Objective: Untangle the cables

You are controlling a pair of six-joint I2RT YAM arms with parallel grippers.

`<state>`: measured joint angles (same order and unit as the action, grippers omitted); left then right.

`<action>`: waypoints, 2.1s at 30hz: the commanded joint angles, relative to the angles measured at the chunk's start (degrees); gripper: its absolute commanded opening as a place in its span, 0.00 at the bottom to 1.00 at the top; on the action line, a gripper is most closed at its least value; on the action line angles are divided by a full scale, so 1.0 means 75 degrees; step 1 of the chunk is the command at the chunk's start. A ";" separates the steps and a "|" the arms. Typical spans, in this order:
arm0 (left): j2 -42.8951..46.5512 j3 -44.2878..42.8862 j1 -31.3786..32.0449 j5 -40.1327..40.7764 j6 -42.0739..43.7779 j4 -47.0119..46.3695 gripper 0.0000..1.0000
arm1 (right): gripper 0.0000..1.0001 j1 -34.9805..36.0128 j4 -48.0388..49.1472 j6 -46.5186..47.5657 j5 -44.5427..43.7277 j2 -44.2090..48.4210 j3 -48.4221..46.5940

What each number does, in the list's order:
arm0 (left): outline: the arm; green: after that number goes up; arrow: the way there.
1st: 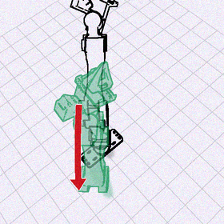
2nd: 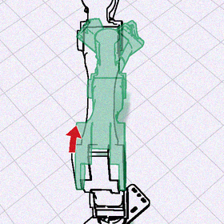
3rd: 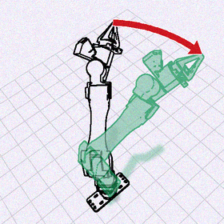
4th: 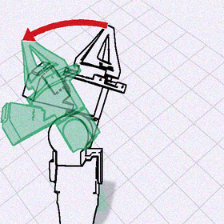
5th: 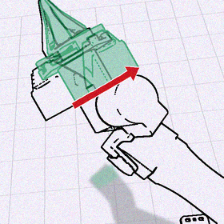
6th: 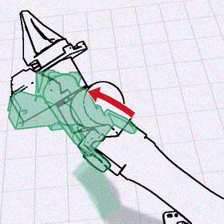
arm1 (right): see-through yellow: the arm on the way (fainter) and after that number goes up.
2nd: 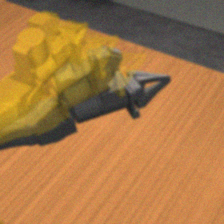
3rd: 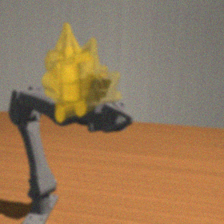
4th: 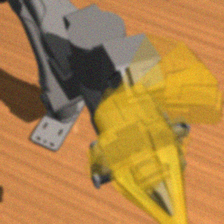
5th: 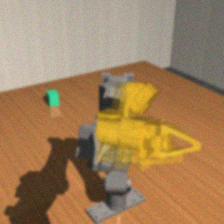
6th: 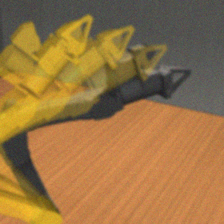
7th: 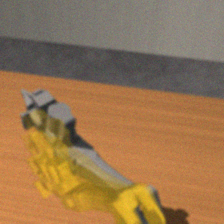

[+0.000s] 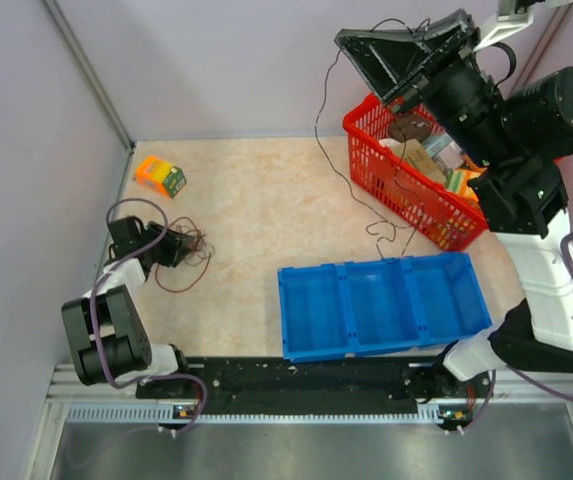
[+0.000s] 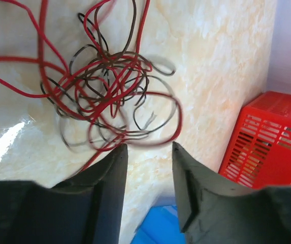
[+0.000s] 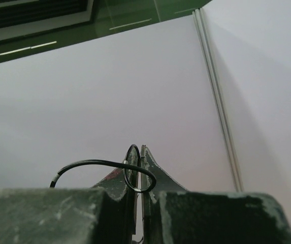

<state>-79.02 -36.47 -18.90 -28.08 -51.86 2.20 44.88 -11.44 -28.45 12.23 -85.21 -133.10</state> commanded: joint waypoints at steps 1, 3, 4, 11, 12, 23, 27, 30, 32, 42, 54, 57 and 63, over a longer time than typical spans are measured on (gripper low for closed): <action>0.0702 -0.0176 -0.0059 -0.0218 0.0327 -0.0083 0.52 | 0.00 0.0027 -0.0079 0.0371 -0.0025 0.0181 0.0963; 0.1112 -0.0398 -0.0001 -0.0311 0.0573 0.0139 0.68 | 0.00 0.0027 -0.0185 0.0453 -0.0107 0.0321 0.1583; 0.1265 -0.0573 0.0058 -0.0381 0.0713 0.0373 0.72 | 0.00 0.0027 -0.0290 0.0557 -0.0177 0.0450 0.1853; 0.2087 -0.1851 0.0468 -0.0909 0.1757 0.1417 0.76 | 0.00 0.0027 -0.2103 0.1553 -0.1580 0.2065 0.3927; 0.2145 -0.1968 0.0585 -0.0967 0.1874 0.1499 0.76 | 0.00 0.0027 -0.2525 0.1659 -0.1932 0.2335 0.4139; 0.1865 -0.2228 0.1910 -0.1798 0.2766 0.1349 0.71 | 0.00 0.0027 -0.4696 0.1122 -0.2639 0.5581 0.6074; 0.1736 -0.2145 0.1933 -0.2244 0.2684 0.1184 0.72 | 0.00 0.0039 -0.5328 0.0922 -0.3876 0.6134 0.6530; 0.1782 -0.2122 0.1922 -0.2291 0.2766 0.1289 0.73 | 0.00 0.0027 -0.5576 0.0793 -0.4945 0.6380 0.7022; 0.1876 -0.2052 0.1933 -0.2339 0.2742 0.1173 0.73 | 0.00 0.0039 -0.5611 0.0781 -0.5401 0.6428 0.7222; 0.1735 -0.1958 0.1863 -0.2305 0.2800 0.1242 0.72 | 0.00 0.0027 -0.5237 0.0302 -0.4270 0.5959 0.7876; 0.1619 -0.1794 0.1641 -0.2655 0.2438 0.0844 0.69 | 0.00 0.0039 -0.5269 -0.2405 -0.5589 0.6020 1.0880; 0.1712 -0.1735 0.1652 -0.2550 0.2472 0.0855 0.69 | 0.00 0.0027 -0.5517 -0.2582 -0.6690 0.5504 1.0435; 0.1630 -0.1735 0.1594 -0.2573 0.2438 0.0821 0.69 | 0.00 0.0027 -0.5155 -0.1881 -0.7957 0.4122 0.9229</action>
<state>-66.54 -49.78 -6.35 -46.33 -33.28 11.57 44.88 -53.10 -45.17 -37.30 -49.23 -56.58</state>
